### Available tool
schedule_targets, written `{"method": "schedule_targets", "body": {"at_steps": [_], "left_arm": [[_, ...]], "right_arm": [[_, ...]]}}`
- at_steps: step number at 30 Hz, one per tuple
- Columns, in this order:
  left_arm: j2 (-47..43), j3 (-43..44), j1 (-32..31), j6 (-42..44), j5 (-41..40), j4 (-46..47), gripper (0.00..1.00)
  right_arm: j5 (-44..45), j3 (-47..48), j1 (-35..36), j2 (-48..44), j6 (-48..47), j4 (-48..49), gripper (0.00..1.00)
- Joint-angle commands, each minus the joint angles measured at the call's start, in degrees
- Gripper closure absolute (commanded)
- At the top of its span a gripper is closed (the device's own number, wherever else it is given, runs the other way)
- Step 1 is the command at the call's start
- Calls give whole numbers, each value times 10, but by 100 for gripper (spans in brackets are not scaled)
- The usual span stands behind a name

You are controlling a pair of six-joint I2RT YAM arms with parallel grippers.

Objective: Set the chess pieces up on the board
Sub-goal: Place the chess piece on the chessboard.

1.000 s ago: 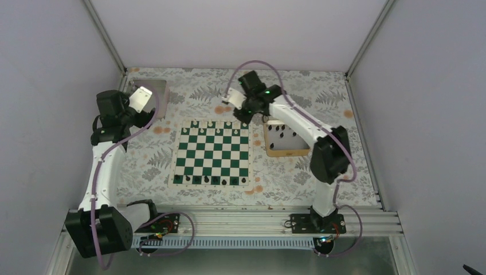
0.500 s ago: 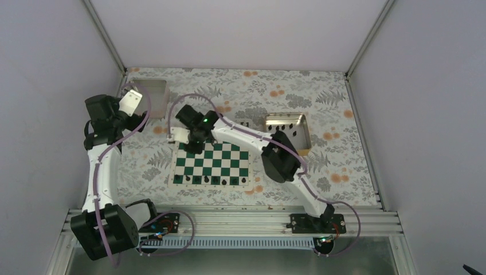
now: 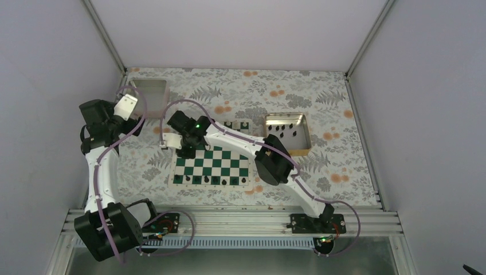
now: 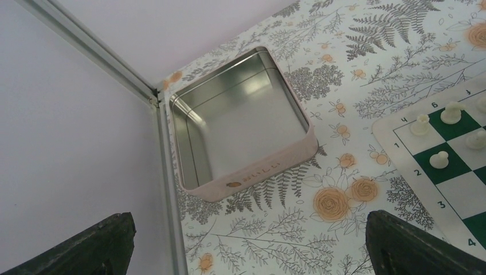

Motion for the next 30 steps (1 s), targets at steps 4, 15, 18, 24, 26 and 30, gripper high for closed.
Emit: {"method": "schedule_targets", "body": {"at_steps": [4,15,18,24,26,30], "left_arm": [[-1,-8,14,13,35,0,0],[-3,0,18,15,41,-6,0],[-3,0,18,16,42,-7,0],[-3,1,19,17,45,-9,0],[-2,2,20,18,46,-10,0],[0,2,21,17,47,-9,0]], "right_arm": [[5,8,26,22,-19,-20,94],[13,0,53,24,-26,-48,94],[15,-4,57,25,-26,-48,94],[21,-12,57,29,-28,-45,94],[21,-12,57,30,-28,-44,94],[24,-14,58,32,-28,-37,94]]}}
